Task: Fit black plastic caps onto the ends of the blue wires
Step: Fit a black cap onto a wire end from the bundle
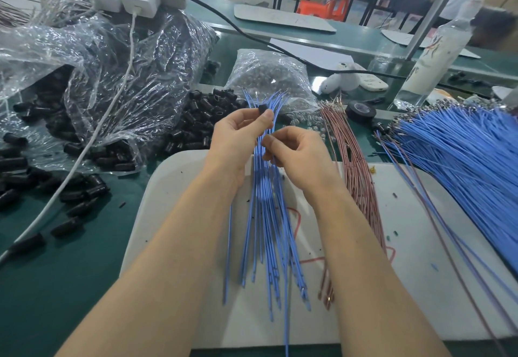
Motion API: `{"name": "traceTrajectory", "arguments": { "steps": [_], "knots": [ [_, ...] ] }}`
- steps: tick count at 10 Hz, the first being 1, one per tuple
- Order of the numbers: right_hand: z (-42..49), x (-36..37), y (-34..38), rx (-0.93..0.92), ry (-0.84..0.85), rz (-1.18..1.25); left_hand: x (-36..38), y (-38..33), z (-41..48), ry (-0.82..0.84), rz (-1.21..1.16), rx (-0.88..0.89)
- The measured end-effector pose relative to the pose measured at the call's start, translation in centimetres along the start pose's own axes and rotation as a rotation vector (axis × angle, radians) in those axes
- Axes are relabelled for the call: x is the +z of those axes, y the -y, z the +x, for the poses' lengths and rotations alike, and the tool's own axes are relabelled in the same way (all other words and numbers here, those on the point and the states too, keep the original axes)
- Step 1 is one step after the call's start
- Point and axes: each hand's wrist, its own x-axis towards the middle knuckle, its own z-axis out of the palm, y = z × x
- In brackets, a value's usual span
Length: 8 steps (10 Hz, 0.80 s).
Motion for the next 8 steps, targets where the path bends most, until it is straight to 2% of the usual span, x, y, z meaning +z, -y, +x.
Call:
{"name": "traceTrajectory", "arguments": {
  "steps": [1, 2, 3, 4, 5, 6, 8],
  "knots": [
    [-0.2, 0.2, 0.3, 0.001, 0.047, 0.017, -0.3, 0.4, 0.2, -0.049, -0.017, -0.015],
    [-0.4, 0.4, 0.5, 0.016, 0.06, -0.003, -0.7, 0.8, 0.6, -0.026, 0.023, -0.021],
    [-0.3, -0.3, 0.3, 0.007, -0.006, -0.154, -0.9, 0.5, 0.4, -0.037, 0.017, -0.022],
    [0.2, -2.9, -0.3, 0.089, -0.211, -0.418, -1.6, 0.0, 0.6, -0.137, 0.023, -0.012],
    [0.7, -5.4, -1.4, 0.28, -0.321, -0.598, -2.2, -0.6, 0.9, -0.15, -0.099, -0.069],
    [0.9, -6.1, -2.3, 0.386, -0.307, -0.67, -2.2, -0.9, 0.8, -0.111, -0.166, -0.141],
    [1.5, -6.0, -2.9, 0.469, -0.314, -0.708, -1.8, -0.8, 0.4, -0.028, -0.051, -0.185]
  ]
}}
